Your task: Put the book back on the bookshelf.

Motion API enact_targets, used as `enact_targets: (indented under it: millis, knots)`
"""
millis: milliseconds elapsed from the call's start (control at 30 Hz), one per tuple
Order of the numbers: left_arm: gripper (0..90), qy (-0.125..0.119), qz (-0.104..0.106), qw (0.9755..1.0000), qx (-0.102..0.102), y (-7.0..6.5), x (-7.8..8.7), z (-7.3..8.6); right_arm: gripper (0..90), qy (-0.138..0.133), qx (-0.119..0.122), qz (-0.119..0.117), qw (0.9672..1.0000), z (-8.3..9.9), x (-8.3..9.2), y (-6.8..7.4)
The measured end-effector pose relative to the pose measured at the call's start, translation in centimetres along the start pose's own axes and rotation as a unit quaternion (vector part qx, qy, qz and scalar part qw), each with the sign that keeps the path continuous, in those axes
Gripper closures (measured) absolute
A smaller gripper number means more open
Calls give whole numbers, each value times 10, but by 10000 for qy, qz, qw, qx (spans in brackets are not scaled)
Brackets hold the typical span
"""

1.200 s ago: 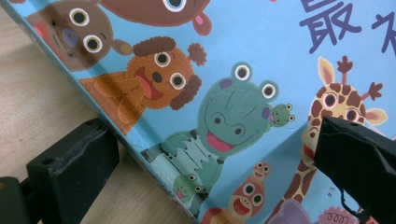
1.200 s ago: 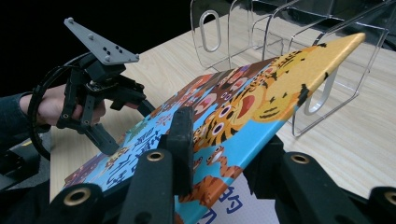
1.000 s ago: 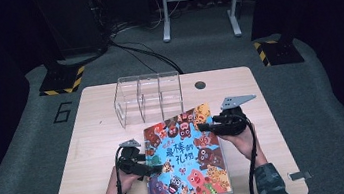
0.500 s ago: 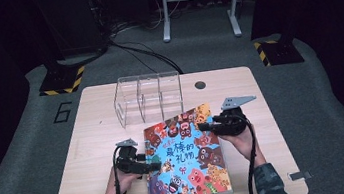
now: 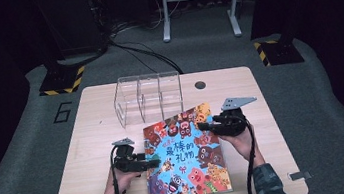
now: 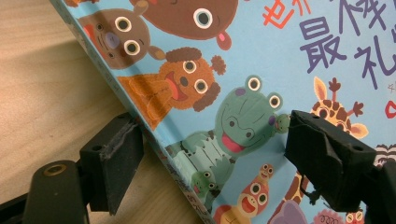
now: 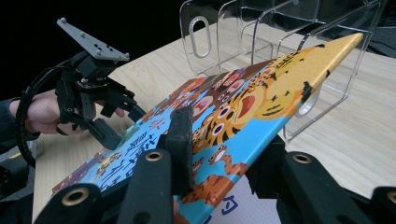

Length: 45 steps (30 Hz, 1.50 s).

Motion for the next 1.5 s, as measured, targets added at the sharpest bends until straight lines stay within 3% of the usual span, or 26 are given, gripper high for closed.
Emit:
enact_targets:
  millis: [33,67,167,367,400,500,533,567,833,1233,1500]
  knots:
    - [199,-53,-8,10000,60,-1,-1,0,661,-12,-1,-7,10000,0,0,0]
    - [201,-36,-19,10000,-47,0,0,-1,662,-17,-3,4,10000,0,0,0]
    - [218,-88,2,10000,-29,0,2,-1,662,-27,-34,8,10000,-1,2,1]
    - [249,-249,-54,9997,-44,-2,6,-4,663,-156,118,34,9998,-5,3,1]
    - [250,-199,-42,9997,-138,-1,8,-5,663,-175,106,47,9998,-5,3,2]
    - [260,-218,-35,9996,-151,-2,9,-6,663,-214,169,38,9996,-7,3,2]
    - [265,-263,-24,9996,-63,-3,9,-6,663,-246,179,61,9995,-7,4,3]
    - [274,-298,-51,9994,-176,-1,10,-7,663,-250,191,65,9995,-7,4,3]
    - [321,-274,4,9995,-149,-1,14,-9,664,-375,255,67,9989,-7,7,4]
    - [353,-341,-142,9985,-407,-5,20,-19,671,-550,343,111,9978,-10,10,3]
    - [388,-388,-139,9981,-463,-6,22,-19,691,-535,139,-46,9985,-8,12,-1]
Point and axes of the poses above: each handheld gripper's, and its own axes: x roughly backward along the jaws, z roughly out of its underside, y roughly to its left, the point moved 2 cm from there along -x, roughly forward along the jaws, and after that the axes turned 12 degrees about x, right-handed, at the moved point
